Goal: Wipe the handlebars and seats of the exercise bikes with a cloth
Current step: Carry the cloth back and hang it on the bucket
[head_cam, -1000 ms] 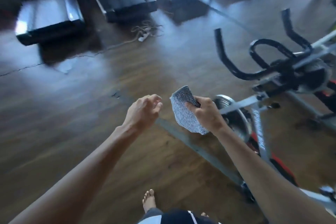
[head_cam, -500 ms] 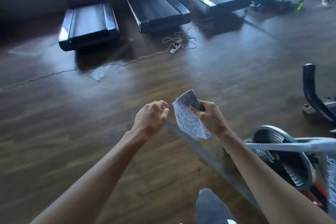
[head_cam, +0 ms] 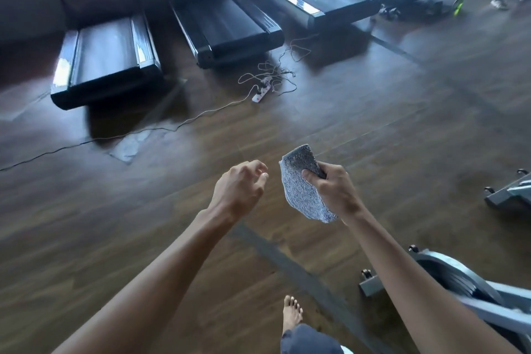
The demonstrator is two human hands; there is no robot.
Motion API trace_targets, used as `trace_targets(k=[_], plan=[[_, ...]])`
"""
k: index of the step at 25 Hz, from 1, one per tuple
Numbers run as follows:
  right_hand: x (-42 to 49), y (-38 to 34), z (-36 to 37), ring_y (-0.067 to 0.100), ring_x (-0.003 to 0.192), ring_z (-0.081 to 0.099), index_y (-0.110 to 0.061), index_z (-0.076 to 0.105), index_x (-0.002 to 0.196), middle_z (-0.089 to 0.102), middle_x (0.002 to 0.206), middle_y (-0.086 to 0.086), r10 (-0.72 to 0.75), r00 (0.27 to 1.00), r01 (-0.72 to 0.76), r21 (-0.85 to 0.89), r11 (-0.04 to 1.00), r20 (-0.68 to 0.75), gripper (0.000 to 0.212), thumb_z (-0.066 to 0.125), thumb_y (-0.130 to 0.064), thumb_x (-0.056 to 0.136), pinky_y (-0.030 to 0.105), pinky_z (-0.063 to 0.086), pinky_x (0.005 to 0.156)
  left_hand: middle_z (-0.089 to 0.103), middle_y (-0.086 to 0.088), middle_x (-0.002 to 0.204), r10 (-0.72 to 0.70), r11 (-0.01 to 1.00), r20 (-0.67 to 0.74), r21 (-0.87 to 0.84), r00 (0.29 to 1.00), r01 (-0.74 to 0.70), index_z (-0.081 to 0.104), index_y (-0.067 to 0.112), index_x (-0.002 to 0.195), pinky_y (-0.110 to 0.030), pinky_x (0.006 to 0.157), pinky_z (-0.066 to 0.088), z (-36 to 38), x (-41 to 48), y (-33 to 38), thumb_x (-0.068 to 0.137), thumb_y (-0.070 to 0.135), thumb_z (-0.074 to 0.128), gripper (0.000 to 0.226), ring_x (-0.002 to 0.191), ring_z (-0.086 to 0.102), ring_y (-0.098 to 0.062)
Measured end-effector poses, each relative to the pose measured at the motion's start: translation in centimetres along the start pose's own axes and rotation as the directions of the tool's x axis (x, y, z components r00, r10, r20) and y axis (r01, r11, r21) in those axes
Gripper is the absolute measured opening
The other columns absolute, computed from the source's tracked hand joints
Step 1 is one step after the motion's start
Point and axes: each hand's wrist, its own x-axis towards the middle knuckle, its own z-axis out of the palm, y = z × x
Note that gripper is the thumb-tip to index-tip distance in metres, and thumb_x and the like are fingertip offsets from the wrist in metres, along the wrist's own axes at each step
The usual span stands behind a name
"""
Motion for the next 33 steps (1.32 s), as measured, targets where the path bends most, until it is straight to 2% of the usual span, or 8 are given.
trace_targets(k=[3,7,12,18,22,24,28,33], plan=[[7.0,-0.5,-1.7,0.011,0.066,0.051,-0.016,0.069,0.083,0.061,0.065,-0.011,0.022,0.999,-0.022,-0.002,1.0,-0.028,0.015,0.063,-0.023,0.095,0.03,0.039,0.062,0.069,0.007,0.112,0.029,1.0,0.018,0.005,0.999,-0.029,0.066,0.027,0.114,-0.027,0.08,0.042,-0.3,7.5,1.1,0.097,0.032,0.053,0.022,0.106,0.063,-0.016],[16.1,-0.5,-3.2,0.013,0.066,0.05,-0.01,0.069,0.088,0.062,0.069,-0.002,0.037,0.998,-0.037,-0.018,0.999,-0.047,0.017,0.062,-0.023,0.095,0.032,0.039,0.063,0.069,0.005,0.114,0.059,0.998,0.041,-0.001,0.997,-0.059,0.066,0.027,0.116,-0.034,0.088,0.049,-0.2,17.7,1.8,0.097,0.033,0.053,0.024,0.107,0.063,-0.019],[28.1,0.5,-4.7,0.028,0.076,0.063,-0.008,0.071,0.091,0.072,0.082,0.01,0.076,0.99,-0.083,-0.062,0.995,-0.115,0.018,0.063,-0.025,0.095,0.035,0.047,0.066,0.069,0.004,0.113,0.143,0.99,0.08,0.005,0.986,-0.144,0.066,0.027,0.115,-0.032,0.085,0.048,0.5,32.0,2.2,0.098,0.033,0.053,0.023,0.105,0.063,-0.019],[41.3,1.6,-8.8,0.022,0.07,0.056,-0.005,0.066,0.086,0.07,0.081,0.017,0.206,0.938,-0.216,-0.005,0.976,-0.28,0.023,0.062,-0.025,0.096,0.032,0.039,0.062,0.068,0.003,0.114,0.291,0.952,0.213,0.031,0.933,-0.305,0.066,0.025,0.116,-0.036,0.086,0.05,1.7,49.8,6.0,0.097,0.032,0.051,0.024,0.106,0.063,-0.023],[48.3,3.5,-13.8,0.014,0.067,0.05,-0.011,0.063,0.086,0.064,0.071,0.004,0.272,0.891,-0.252,0.101,0.962,-0.364,0.033,0.058,-0.043,0.087,0.033,0.041,0.063,0.068,0.003,0.113,0.393,0.908,0.3,0.024,0.869,-0.418,0.066,0.026,0.112,-0.034,0.083,0.05,4.5,59.7,11.5,0.098,0.032,0.05,0.022,0.105,0.063,-0.026],[51.4,5.2,-17.0,0.012,0.067,0.047,-0.009,0.062,0.087,0.059,0.07,-0.002,0.283,0.858,-0.253,0.127,0.959,-0.428,0.031,0.059,-0.04,0.089,0.032,0.039,0.063,0.068,0.006,0.115,0.451,0.875,0.326,0.021,0.831,-0.483,0.065,0.027,0.113,-0.031,0.079,0.044,6.6,64.2,15.2,0.098,0.033,0.05,0.022,0.106,0.062,-0.024],[57.4,9.2,-24.7,0.011,0.07,0.051,-0.007,0.065,0.089,0.064,0.074,0.005,0.303,0.805,-0.246,0.179,0.953,-0.509,0.028,0.063,-0.035,0.091,0.036,0.046,0.065,0.067,0.006,0.115,0.526,0.824,0.363,0.005,0.769,-0.566,0.065,0.028,0.114,-0.027,0.076,0.039,11.6,72.2,23.7,0.099,0.033,0.049,0.022,0.106,0.061,-0.021],[64.9,13.6,-36.9,0.011,0.064,0.046,-0.008,0.061,0.082,0.054,0.067,-0.007,0.342,0.741,-0.249,0.237,0.939,-0.578,0.031,0.062,-0.039,0.087,0.033,0.038,0.062,0.067,0.006,0.113,0.564,0.79,0.404,-0.009,0.72,-0.613,0.064,0.029,0.113,-0.027,0.077,0.04,17.9,82.1,36.1,0.099,0.032,0.048,0.021,0.106,0.061,-0.021]])
